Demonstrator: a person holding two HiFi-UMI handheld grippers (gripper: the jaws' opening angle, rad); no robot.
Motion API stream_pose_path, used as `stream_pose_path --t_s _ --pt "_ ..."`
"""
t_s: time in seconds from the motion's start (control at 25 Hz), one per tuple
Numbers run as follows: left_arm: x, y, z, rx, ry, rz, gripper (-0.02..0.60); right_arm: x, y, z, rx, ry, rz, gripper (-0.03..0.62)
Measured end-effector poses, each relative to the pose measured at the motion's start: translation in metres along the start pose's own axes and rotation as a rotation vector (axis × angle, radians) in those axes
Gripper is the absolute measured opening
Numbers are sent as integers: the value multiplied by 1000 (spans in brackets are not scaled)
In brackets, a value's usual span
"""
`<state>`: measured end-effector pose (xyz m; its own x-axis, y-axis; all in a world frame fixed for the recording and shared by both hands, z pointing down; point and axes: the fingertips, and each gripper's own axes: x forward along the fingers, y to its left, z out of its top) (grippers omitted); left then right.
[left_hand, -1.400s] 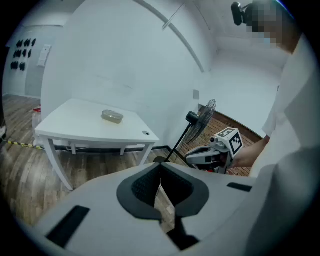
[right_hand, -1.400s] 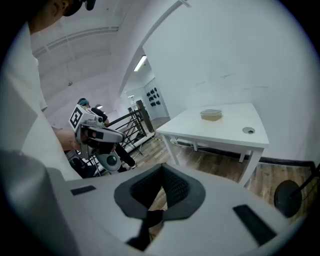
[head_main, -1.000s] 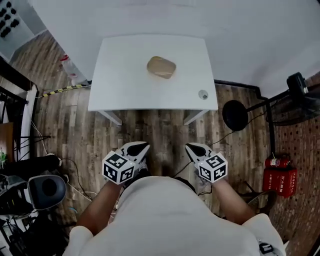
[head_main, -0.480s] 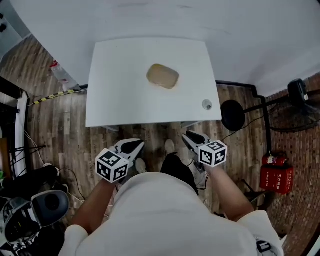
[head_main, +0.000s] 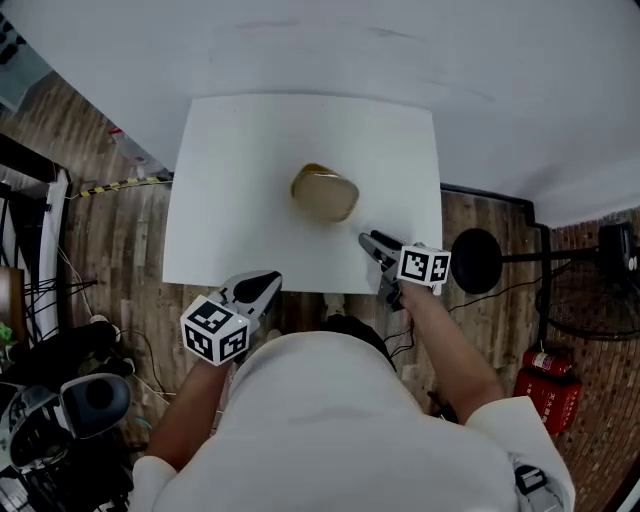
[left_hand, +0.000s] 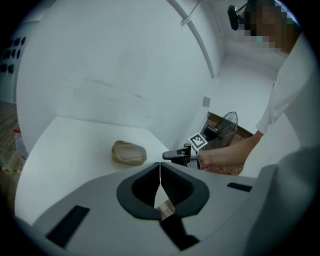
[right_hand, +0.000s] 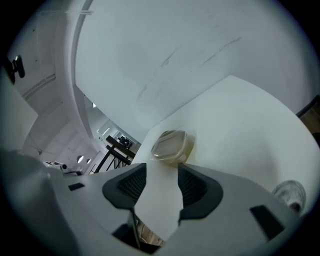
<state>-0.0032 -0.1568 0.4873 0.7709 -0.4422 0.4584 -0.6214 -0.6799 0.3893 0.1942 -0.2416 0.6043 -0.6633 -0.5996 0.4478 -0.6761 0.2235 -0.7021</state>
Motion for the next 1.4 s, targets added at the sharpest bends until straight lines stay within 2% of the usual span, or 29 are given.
stream_pose_path --t_s 0.2,0.48,0.56,0.68,0.88,1.24,1.4 --pt "25 8 24 -32 -12 62 18 37 -32 22 118 71 63 232" --pt "37 20 30 -77 -15 148 18 74 -49 22 229 151 130 250" --pt "37 22 29 -91 -16 163 18 80 -49 22 260 162 153 234" --pt "35 23 26 -108 -18 180 18 84 -44 23 313 163 200 165" --pt "32 23 24 -112 -19 182 18 84 -39 27 358 147 234 95" --pt "19 22 20 -98 -44 164 18 64 -33 36 466 74 266 57" --pt "2 20 15 -94 -62 154 18 49 -19 40 473 16 295 54"
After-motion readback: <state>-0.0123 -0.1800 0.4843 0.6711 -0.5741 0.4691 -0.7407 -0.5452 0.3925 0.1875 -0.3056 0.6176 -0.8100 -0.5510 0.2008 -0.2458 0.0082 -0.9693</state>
